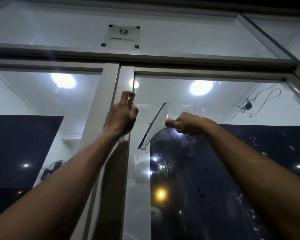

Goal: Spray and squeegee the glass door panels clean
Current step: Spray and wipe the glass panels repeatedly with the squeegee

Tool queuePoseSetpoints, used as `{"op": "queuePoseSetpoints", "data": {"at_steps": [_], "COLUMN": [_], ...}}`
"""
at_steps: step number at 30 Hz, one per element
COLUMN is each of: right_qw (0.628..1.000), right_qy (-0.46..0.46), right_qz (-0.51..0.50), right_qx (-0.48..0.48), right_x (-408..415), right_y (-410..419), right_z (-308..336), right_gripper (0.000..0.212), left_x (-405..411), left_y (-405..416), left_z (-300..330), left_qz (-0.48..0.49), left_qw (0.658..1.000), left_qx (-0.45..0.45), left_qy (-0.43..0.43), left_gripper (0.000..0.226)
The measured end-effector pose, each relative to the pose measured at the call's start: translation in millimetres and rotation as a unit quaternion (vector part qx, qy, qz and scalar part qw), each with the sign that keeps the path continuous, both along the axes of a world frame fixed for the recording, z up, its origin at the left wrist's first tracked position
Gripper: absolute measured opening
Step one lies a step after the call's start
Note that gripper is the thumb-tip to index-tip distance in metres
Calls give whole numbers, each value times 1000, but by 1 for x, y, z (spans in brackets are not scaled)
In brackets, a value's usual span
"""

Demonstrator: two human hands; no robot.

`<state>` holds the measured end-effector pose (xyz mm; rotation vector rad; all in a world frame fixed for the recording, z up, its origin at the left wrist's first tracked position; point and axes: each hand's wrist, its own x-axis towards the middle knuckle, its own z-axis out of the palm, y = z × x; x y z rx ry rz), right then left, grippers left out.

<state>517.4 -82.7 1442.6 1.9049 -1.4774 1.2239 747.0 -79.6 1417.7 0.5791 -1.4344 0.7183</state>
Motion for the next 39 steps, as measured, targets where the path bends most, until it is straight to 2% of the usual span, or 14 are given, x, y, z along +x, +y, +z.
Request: {"op": "queuePoseSetpoints", "data": {"at_steps": [2, 4, 8, 12, 15, 19, 21, 23, 26, 31, 39], "right_qw": [998, 997, 996, 994, 997, 991, 990, 991, 989, 988, 981], "right_qy": [32, 51, 52, 27, 41, 73, 83, 98, 95, 99, 123], "right_qz": [-51, -62, -54, -59, -16, 51, 39, -13, -59, 26, -74], "right_qx": [-25, -19, 42, 87, 64, 95, 103, 91, 101, 118, 132], "right_x": [15, 21, -15, -44, -10, 32, 24, 5, -17, 29, 13], "right_y": [-2, -4, -2, -2, 1, -7, -7, 0, 1, -15, 4], "right_z": [27, 42, 42, 44, 50, 62, 63, 61, 56, 51, 56], "right_gripper": [68, 71, 68, 85, 70, 71, 77, 76, 89, 74, 65], "left_x": [9, 14, 16, 24, 28, 28, 30, 33, 37, 38, 41], "left_y": [6, 9, 7, 5, 5, 5, 4, 2, -2, -1, 4], "left_z": [13, 20, 15, 12, 9, 9, 9, 7, 5, 9, 8], "left_qz": [-4, 0, 11, 19, 42, 52, 52, 54, 57, 63, 82], "left_qw": [1000, 1000, 1000, 999, 998, 997, 997, 997, 997, 997, 995], "left_qx": [-2, 2, 18, 31, 31, 37, 40, 38, 41, 42, 30], "left_qy": [14, 20, 9, -21, -39, -38, -35, -37, -44, -32, -48], "left_gripper": [40, 40, 40, 43, 42, 42, 42, 41, 40, 40, 42]}}
